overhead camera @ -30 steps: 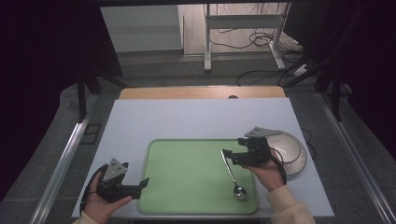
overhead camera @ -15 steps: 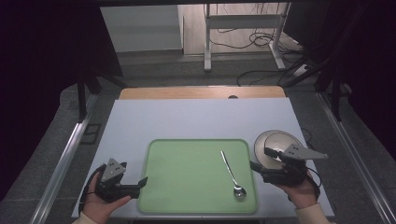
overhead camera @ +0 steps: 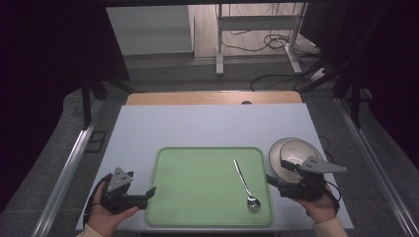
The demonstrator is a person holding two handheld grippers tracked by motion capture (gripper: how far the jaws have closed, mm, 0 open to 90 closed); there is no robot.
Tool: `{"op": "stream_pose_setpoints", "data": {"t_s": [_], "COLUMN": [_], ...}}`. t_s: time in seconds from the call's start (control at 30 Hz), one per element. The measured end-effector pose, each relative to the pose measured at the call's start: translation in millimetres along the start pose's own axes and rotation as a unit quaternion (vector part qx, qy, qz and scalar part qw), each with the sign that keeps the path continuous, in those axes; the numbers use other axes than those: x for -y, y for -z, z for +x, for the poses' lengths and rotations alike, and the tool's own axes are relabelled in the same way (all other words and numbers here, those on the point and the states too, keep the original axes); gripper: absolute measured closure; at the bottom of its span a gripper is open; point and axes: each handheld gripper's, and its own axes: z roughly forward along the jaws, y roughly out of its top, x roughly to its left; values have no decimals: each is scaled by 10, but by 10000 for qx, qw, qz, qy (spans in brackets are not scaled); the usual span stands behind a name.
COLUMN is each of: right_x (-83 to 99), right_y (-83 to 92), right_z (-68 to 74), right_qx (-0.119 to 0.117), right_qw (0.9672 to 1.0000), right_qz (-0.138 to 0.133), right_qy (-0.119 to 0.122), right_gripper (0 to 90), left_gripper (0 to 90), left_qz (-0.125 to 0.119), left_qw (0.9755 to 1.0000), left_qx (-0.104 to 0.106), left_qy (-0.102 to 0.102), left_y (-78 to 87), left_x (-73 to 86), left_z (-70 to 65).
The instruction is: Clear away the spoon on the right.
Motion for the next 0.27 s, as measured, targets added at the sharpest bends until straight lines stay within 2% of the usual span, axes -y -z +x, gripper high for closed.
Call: {"op": "stream_pose_setpoints", "data": {"t_s": [0.27], "right_x": [5], "right_y": [-1], "right_z": [10], "right_qx": [51], "right_qw": [10000], "right_qz": [-2], "right_qy": [29], "right_gripper": [220], "left_gripper": [90], "left_qz": [0], "left_qw": [10000], "left_qx": [12], "left_qy": [-3], "left_y": [-11], "left_x": [-22], "left_z": [13]}}
